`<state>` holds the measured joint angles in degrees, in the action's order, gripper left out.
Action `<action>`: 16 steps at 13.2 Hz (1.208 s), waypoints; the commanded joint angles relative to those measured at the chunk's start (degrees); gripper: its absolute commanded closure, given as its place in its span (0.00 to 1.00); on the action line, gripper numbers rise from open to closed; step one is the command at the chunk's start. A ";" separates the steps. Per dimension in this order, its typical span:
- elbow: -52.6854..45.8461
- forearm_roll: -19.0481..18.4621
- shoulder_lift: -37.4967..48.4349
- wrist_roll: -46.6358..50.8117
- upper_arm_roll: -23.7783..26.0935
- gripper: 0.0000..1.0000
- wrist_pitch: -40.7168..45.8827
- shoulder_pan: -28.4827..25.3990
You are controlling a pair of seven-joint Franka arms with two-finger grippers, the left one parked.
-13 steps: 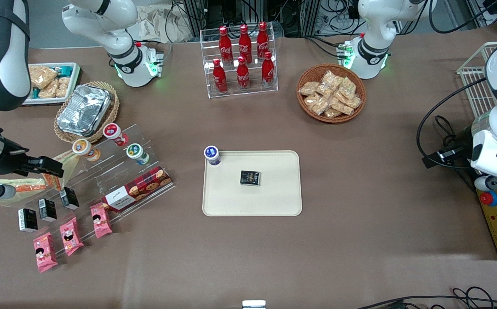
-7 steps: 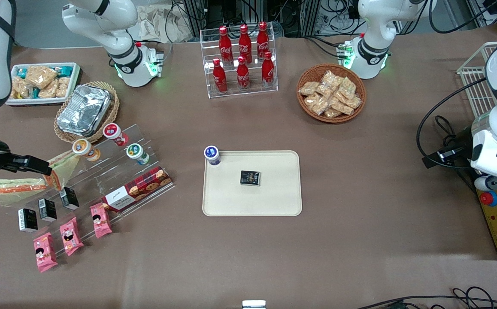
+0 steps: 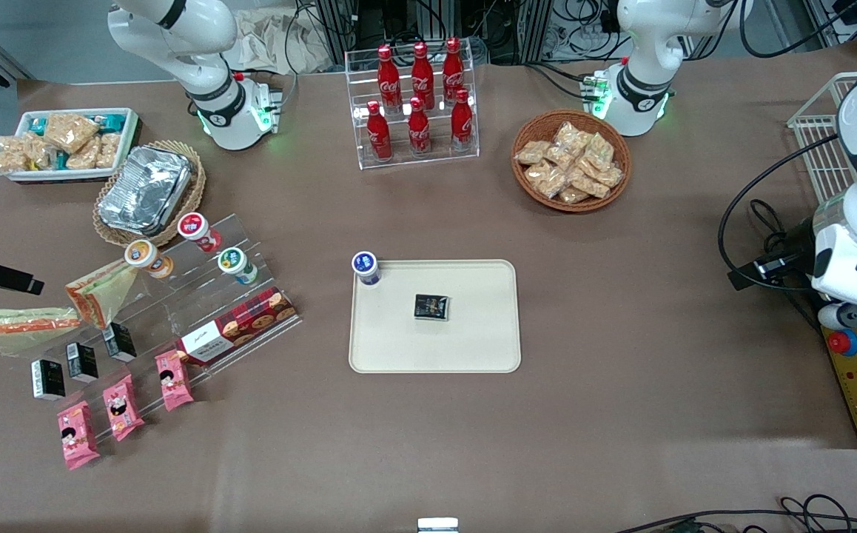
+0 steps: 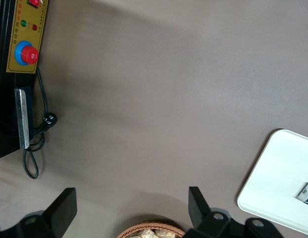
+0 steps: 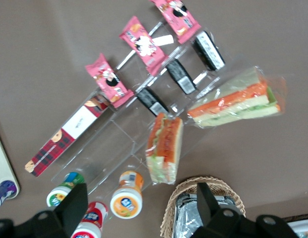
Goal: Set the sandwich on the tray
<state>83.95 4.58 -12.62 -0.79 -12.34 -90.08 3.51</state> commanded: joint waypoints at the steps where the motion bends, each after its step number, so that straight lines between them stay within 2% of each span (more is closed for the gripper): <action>1: -0.54 4.98 -2.40 5.41 0.30 0.02 -0.01 4.12; 3: -0.71 5.08 -3.28 7.64 0.30 0.02 -0.01 4.84; 5: -0.98 2.29 -4.07 4.33 0.30 0.02 -0.71 5.19; 7: -1.07 -2.55 -5.12 -11.70 0.56 0.02 -0.80 4.31; 11: -1.24 0.07 -5.48 -12.12 0.39 0.03 -1.95 4.92; 12: -1.24 -0.10 -5.65 -15.00 0.39 0.03 -3.16 5.01; 14: -1.16 0.33 -5.83 -27.63 0.30 0.03 -6.33 5.97; 16: -1.24 0.25 -5.92 -26.03 0.30 0.02 -6.34 6.16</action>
<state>83.93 3.84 -17.78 -25.21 -12.13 -96.12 8.96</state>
